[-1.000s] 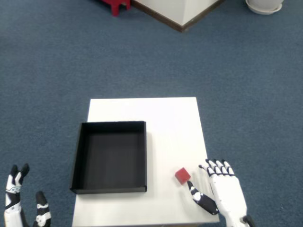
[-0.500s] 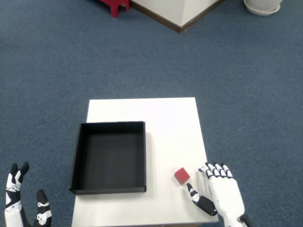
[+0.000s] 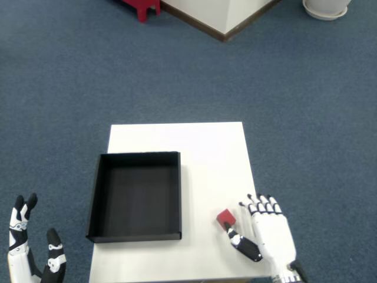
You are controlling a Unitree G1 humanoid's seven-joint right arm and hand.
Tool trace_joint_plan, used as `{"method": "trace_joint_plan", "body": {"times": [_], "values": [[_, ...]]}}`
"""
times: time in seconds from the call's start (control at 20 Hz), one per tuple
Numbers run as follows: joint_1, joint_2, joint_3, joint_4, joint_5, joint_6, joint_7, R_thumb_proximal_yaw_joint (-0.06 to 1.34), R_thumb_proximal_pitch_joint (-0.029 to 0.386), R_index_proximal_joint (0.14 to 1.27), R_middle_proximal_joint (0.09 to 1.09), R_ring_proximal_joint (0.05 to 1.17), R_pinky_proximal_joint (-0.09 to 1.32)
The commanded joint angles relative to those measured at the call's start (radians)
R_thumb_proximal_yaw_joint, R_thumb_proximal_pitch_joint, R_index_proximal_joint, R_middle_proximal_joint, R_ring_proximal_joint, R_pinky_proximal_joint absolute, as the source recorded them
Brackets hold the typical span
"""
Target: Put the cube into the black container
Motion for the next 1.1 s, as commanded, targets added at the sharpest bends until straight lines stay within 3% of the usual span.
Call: {"method": "trace_joint_plan", "body": {"times": [0.05,1.1], "values": [[-0.029,-0.005,0.002,-0.010,-0.014,-0.012,-0.071,0.28,0.088,0.42,0.19,0.16,-0.05],[-0.046,0.039,0.048,0.122,-0.077,0.023,-0.198,0.22,0.082,0.47,0.22,0.19,-0.03]]}}
